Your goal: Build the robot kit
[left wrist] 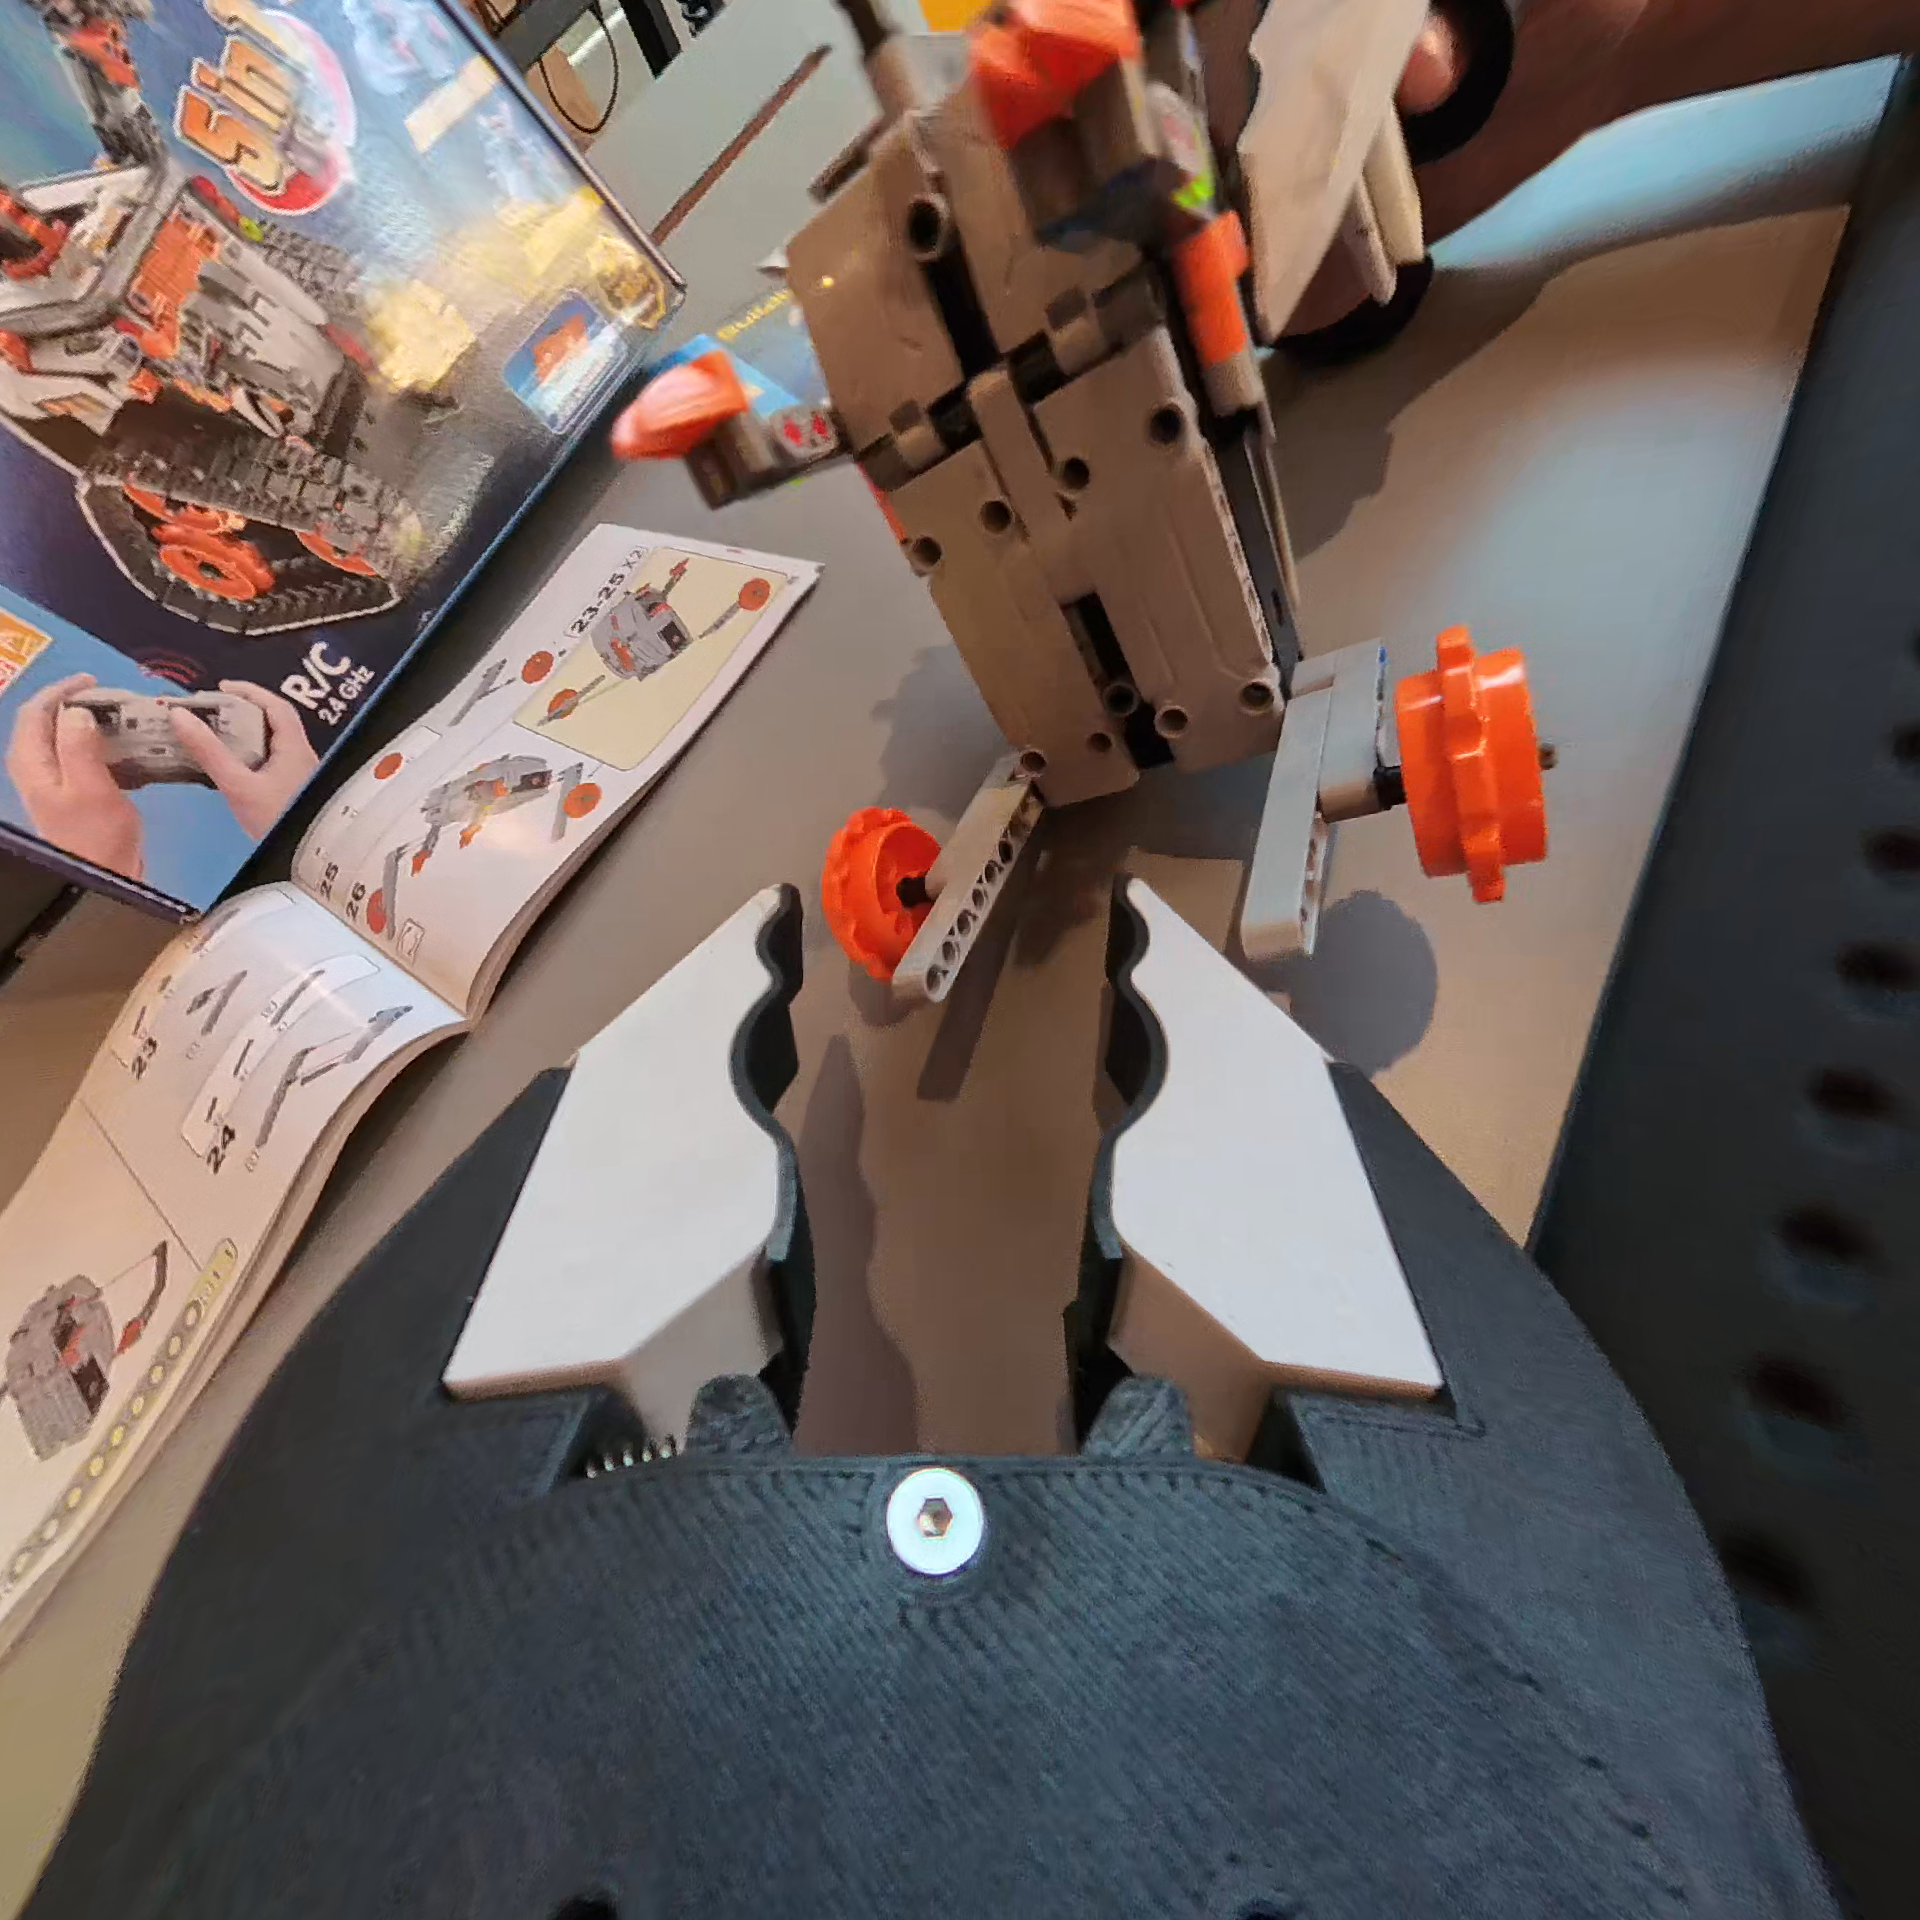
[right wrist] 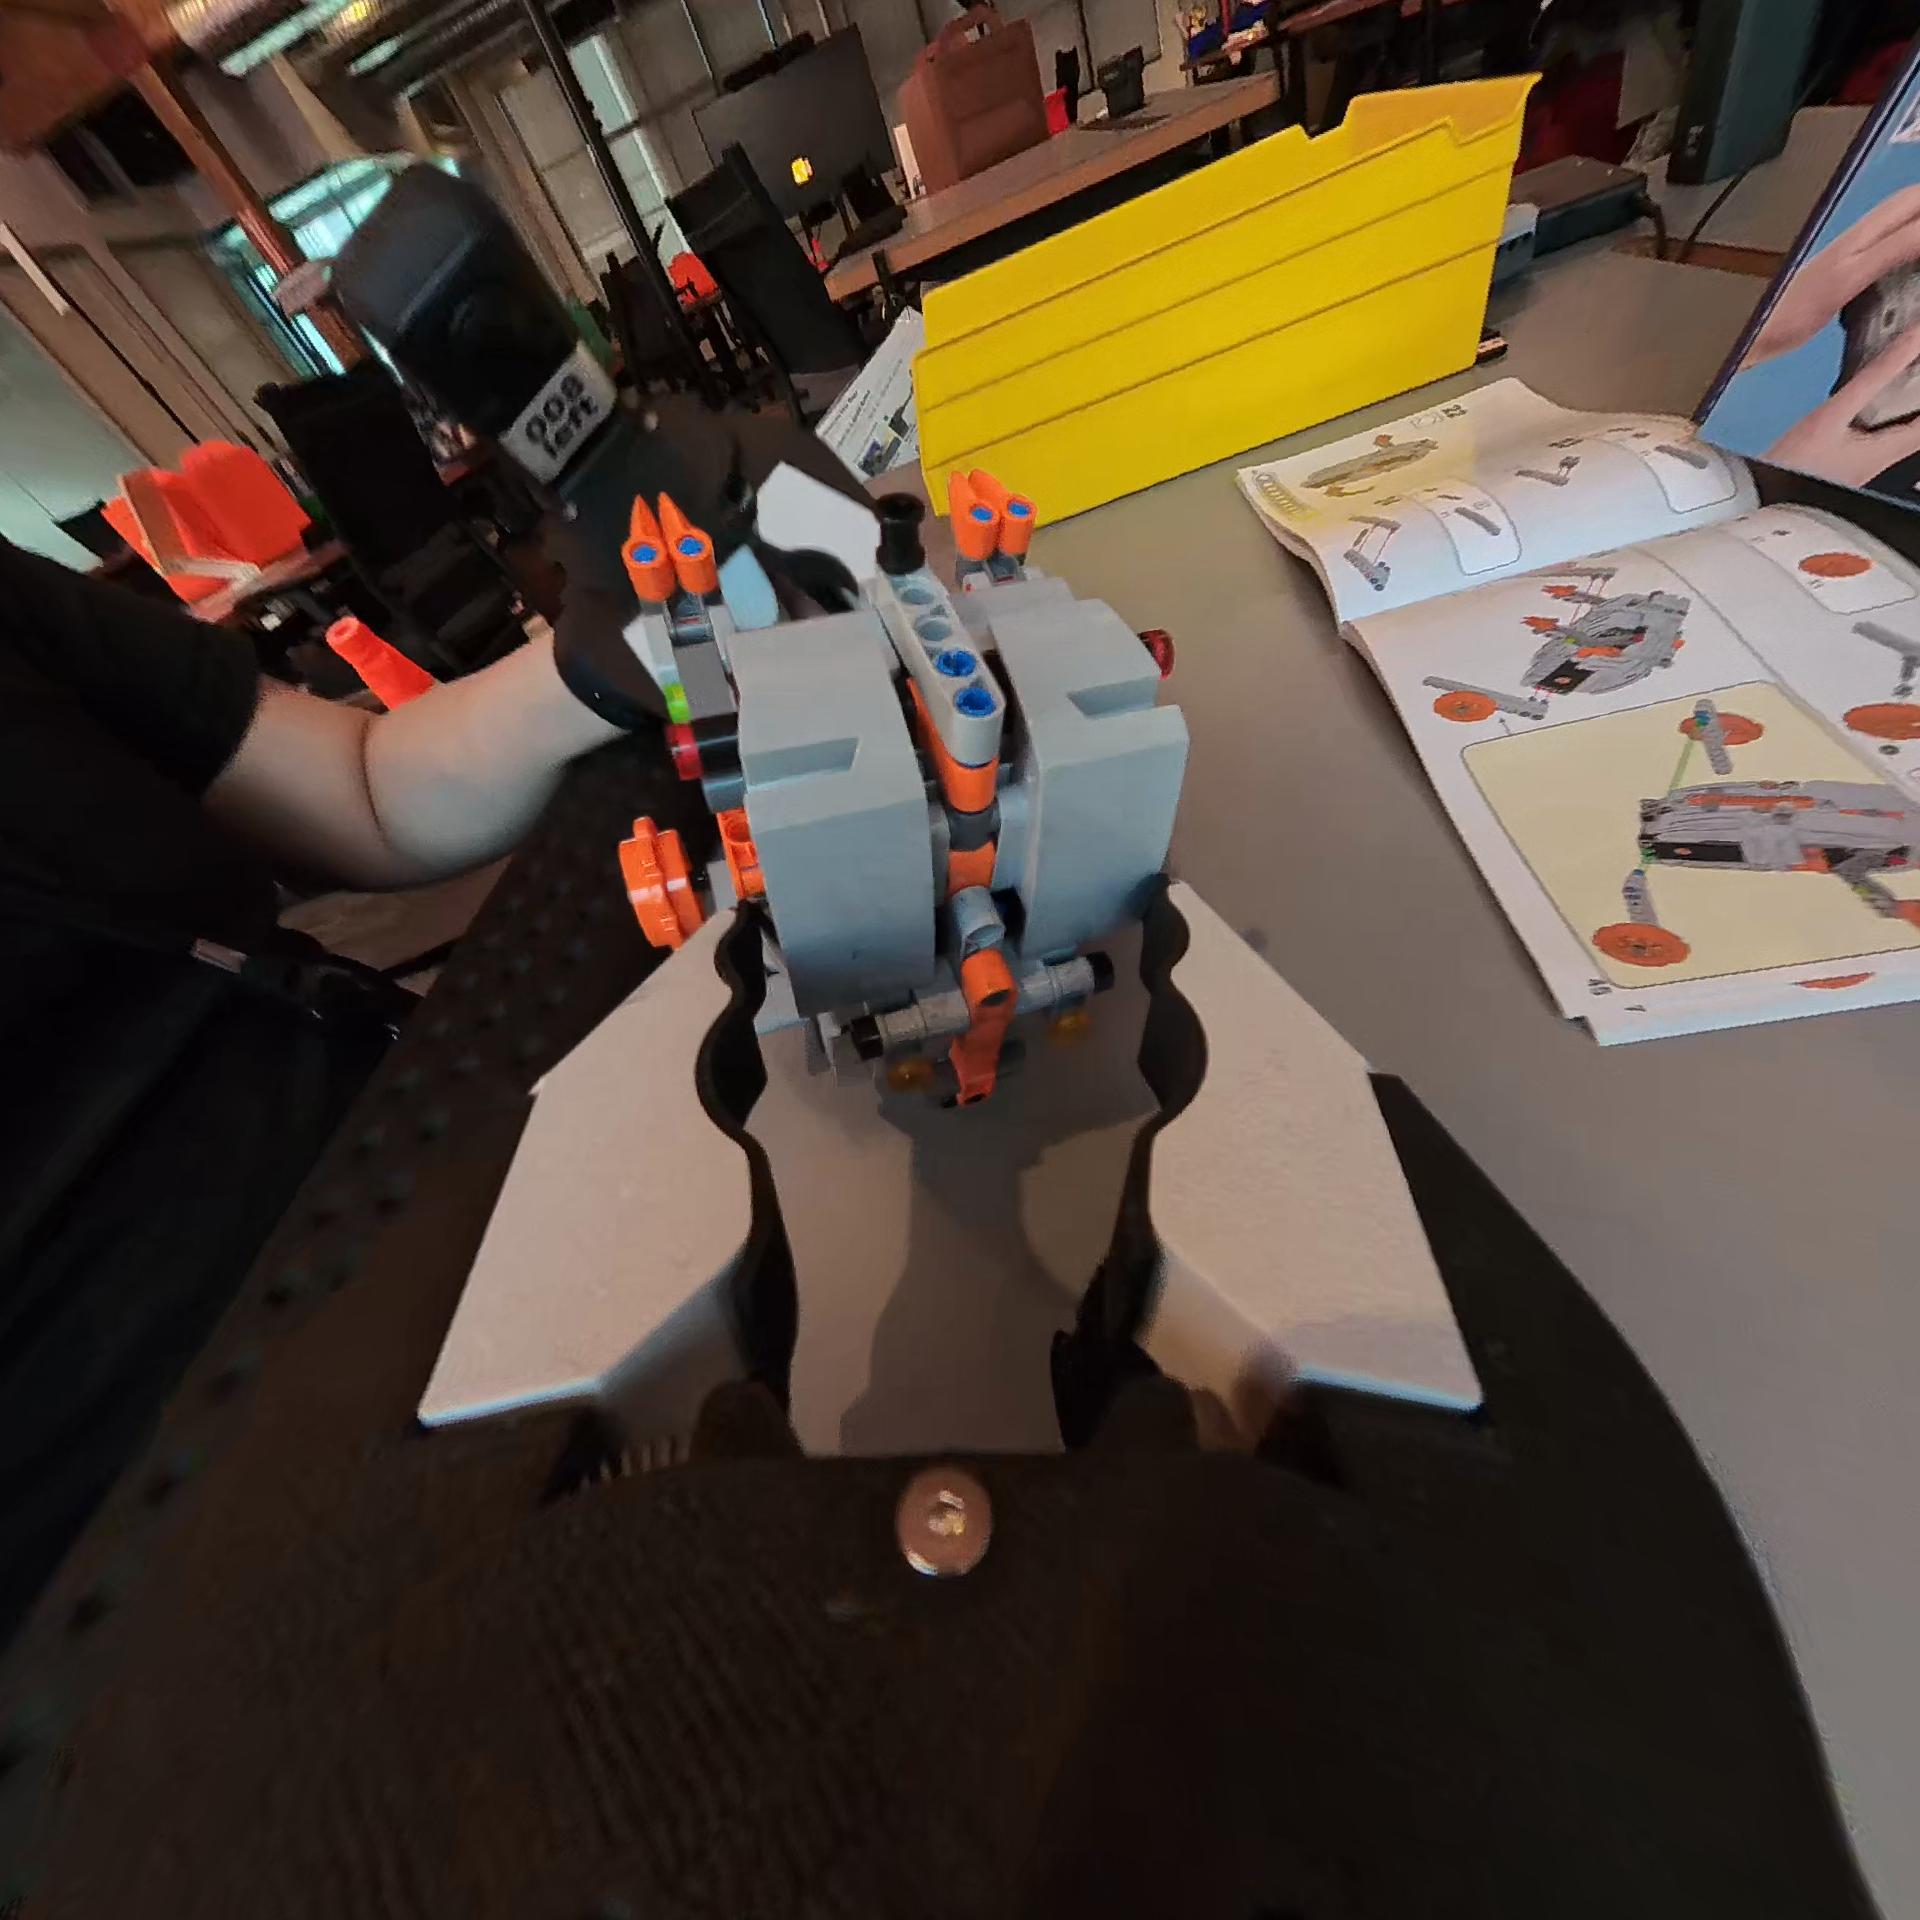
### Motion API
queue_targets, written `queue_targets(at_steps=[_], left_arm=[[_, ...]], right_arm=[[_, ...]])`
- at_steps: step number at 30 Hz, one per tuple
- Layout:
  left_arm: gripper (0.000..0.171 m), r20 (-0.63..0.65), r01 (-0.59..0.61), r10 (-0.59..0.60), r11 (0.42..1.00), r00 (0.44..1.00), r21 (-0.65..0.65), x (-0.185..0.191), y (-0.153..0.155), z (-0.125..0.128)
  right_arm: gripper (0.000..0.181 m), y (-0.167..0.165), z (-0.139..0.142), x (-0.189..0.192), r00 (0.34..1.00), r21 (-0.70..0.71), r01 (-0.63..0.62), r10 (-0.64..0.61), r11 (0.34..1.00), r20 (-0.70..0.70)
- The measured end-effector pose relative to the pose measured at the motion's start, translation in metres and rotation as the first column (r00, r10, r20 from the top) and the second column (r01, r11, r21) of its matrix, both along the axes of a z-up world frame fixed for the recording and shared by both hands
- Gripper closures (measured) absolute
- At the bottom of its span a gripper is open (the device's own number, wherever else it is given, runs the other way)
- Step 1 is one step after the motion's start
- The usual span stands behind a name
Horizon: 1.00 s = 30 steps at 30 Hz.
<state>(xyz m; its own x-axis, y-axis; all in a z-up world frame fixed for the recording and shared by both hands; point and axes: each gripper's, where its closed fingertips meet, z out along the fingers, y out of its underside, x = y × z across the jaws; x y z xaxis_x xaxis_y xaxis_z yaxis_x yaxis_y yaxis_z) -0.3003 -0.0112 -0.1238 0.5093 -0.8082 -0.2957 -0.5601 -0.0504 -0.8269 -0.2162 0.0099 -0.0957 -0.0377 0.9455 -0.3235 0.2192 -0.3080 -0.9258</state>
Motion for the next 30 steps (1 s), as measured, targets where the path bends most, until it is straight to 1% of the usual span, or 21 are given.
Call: queue_targets(at_steps=[6,10,13,14,16,19,21,24,27,30], left_arm=[[0.114,0.181,-0.014,0.034,0.994,0.983,-0.113,-0.004,0.002,0.014],[0.113,0.254,0.026,0.031,0.975,0.967,-0.219,0.003,-0.001,0.012],[0.111,0.289,0.046,0.032,0.965,0.957,-0.26,0.005,-0.002,0.012],[0.108,0.302,0.046,0.038,0.963,0.953,-0.266,0.005,-0.001,0.014],[0.094,0.339,0.046,0.05,0.961,0.939,-0.271,0.005,0.0,0.019],[0.074,0.397,0.094,0.033,0.95,0.917,-0.297,0.011,-0.003,0.023],[0.07,0.377,0.1,0.028,0.943,0.926,-0.316,0.014,-0.004,0.017],[0.068,0.297,0.081,0.012,0.95,0.955,-0.301,0.016,-0.004,0.004],[0.067,0.226,0.066,0.003,0.952,0.974,-0.298,0.018,-0.004,-0.007],[0.068,0.185,0.051,0.002,0.959,0.983,-0.28,0.017,-0.003,-0.011]], right_arm=[[0.109,0.008,0.001,0.01,0.995,0.131,-0.099,0.097,0.986,0.02],[0.109,0.012,0.002,0.012,0.99,0.183,-0.143,0.14,0.973,0.028],[0.109,0.015,0.002,0.013,0.991,0.196,-0.135,0.136,0.971,0.008],[0.109,0.016,0.003,0.014,0.993,0.215,-0.12,0.121,0.969,0.006],[0.109,0.016,0.004,0.014,0.995,0.267,-0.095,0.098,0.959,0.002],[0.112,0.014,0.007,0.013,0.994,0.281,-0.099,0.108,0.955,-0.013],[0.112,0.014,0.007,0.012,0.994,0.274,-0.098,0.108,0.957,-0.022],[0.112,0.013,0.013,0.012,0.991,0.241,-0.1,0.118,0.965,-0.062],[0.112,0.014,0.023,0.015,0.988,0.244,-0.08,0.109,0.967,-0.107],[0.112,0.017,0.028,0.021,0.988,0.242,-0.064,0.096,0.968,-0.123]])
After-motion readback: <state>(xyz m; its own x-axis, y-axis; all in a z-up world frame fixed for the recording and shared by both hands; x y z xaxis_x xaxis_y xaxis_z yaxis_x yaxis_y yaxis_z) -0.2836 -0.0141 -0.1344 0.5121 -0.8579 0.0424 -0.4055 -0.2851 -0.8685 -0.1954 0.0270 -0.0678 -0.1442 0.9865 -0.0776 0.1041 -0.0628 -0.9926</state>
